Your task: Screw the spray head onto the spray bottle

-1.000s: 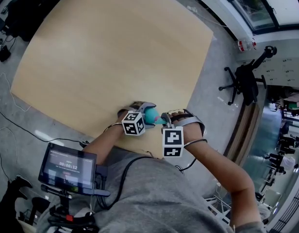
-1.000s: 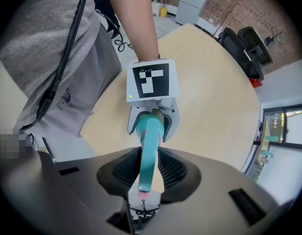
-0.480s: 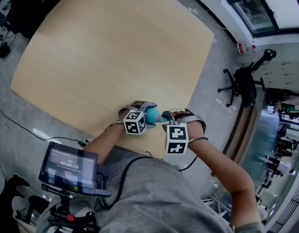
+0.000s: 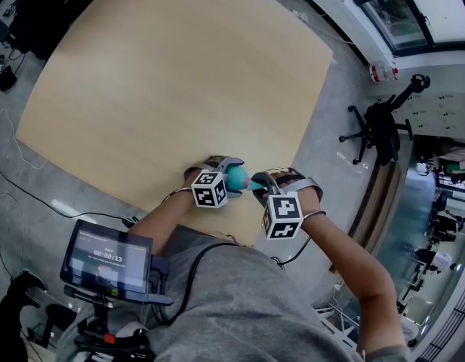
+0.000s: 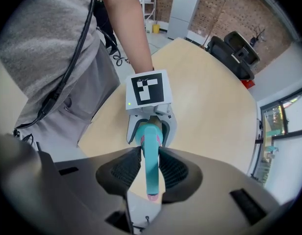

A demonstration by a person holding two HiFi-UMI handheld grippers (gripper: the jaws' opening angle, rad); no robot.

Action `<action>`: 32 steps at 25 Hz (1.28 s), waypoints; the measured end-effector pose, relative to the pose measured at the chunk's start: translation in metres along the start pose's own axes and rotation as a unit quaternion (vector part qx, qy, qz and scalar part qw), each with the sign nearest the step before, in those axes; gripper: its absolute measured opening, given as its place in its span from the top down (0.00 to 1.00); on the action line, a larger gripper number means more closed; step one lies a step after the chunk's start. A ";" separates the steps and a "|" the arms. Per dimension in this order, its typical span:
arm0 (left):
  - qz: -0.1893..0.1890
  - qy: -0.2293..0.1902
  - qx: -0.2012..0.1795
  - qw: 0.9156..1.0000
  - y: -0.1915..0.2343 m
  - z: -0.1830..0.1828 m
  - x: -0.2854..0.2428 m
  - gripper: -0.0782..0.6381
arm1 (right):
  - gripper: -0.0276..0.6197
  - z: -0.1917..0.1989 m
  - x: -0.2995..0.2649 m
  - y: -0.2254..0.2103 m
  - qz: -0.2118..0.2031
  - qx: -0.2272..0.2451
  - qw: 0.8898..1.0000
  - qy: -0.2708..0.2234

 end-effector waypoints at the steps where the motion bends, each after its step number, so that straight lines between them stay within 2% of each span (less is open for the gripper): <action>1: 0.000 0.000 0.000 1.000 0.000 0.000 0.000 0.32 | 0.78 0.000 0.000 0.000 0.001 0.001 1.000 0.000; 3: 0.000 0.000 0.000 1.000 0.000 0.000 0.000 0.32 | 0.78 -0.002 -0.001 0.001 0.003 0.015 1.000 0.008; 6: 0.001 0.000 0.000 1.000 0.000 0.000 0.000 0.32 | 0.78 -0.008 -0.002 0.000 0.007 0.059 0.998 0.029; 10: 0.001 0.001 0.000 1.000 0.000 0.000 0.000 0.32 | 0.78 -0.013 -0.003 0.003 0.014 0.137 0.989 0.060; 12: 0.002 0.001 -0.001 1.000 0.000 -0.001 -0.001 0.32 | 0.78 -0.013 -0.002 0.006 0.015 0.158 0.986 0.060; 19: 0.004 0.002 0.000 1.000 -0.001 -0.002 -0.004 0.32 | 0.78 -0.009 0.003 0.002 0.003 0.115 0.993 0.011; 25: 0.003 0.002 0.000 1.000 -0.001 -0.005 -0.005 0.32 | 0.78 -0.007 0.006 0.007 -0.002 0.113 0.994 -0.009; 29: 0.004 0.001 0.000 1.000 -0.001 -0.006 -0.005 0.32 | 0.78 -0.006 0.004 0.006 -0.006 0.131 0.991 -0.023; 32: 0.004 0.002 0.001 1.000 -0.001 -0.006 -0.004 0.32 | 0.78 -0.007 0.006 0.002 -0.012 0.177 0.984 -0.026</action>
Point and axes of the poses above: the fingertips, and each gripper's own axes: x backward along the fingers, y to its left, z out of its underside, the point moved 6 cm from there along x, backward along the fingers, and after that the axes turned 11 degrees about x, right-handed, at the moved point
